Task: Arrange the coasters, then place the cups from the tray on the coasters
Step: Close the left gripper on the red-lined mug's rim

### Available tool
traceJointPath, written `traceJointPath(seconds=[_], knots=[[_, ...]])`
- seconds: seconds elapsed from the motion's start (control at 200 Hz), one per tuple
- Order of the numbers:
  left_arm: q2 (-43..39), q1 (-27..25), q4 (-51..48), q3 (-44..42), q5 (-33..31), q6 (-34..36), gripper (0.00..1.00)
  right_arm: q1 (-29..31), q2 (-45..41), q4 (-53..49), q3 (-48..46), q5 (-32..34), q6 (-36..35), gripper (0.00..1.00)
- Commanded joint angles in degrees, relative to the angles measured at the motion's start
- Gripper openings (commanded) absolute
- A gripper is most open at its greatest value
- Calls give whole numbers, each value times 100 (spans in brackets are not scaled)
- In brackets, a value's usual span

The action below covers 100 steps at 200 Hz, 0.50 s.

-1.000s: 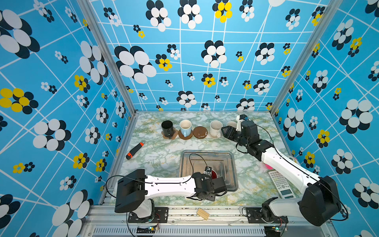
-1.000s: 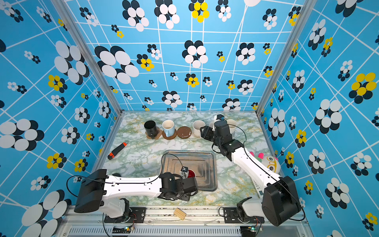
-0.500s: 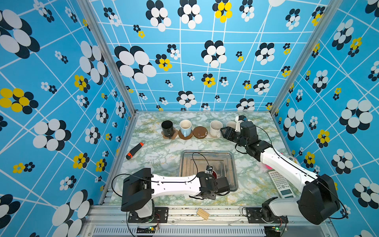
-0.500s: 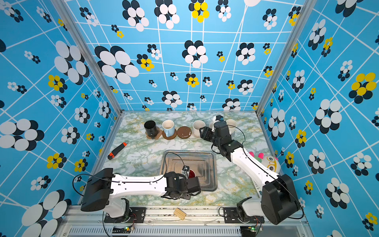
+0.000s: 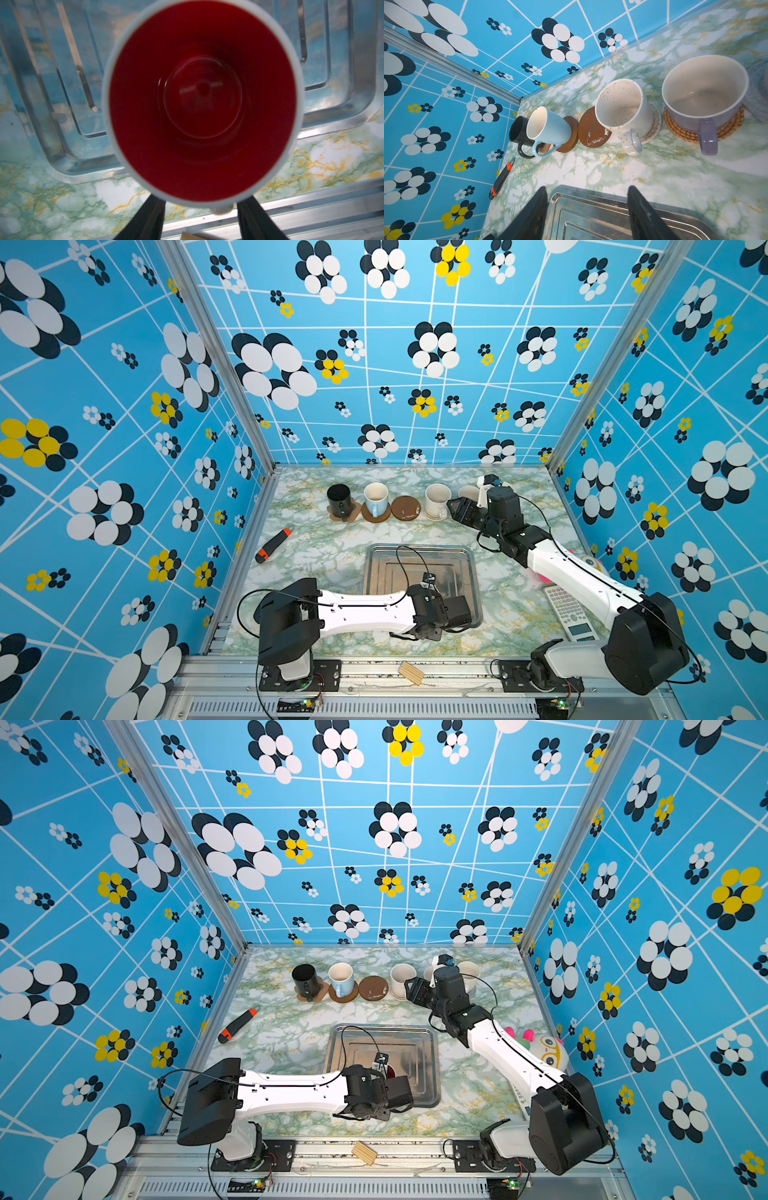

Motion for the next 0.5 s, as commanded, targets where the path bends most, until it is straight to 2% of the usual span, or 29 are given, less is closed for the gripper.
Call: traceJointPath(seconds=[0.0, 0.495], knots=[[147, 80, -179, 134, -162, 130, 54, -45, -28, 169, -99, -5, -97, 63], [300, 256, -167, 193, -167, 262, 46, -116, 25, 253, -105, -91, -106, 64]])
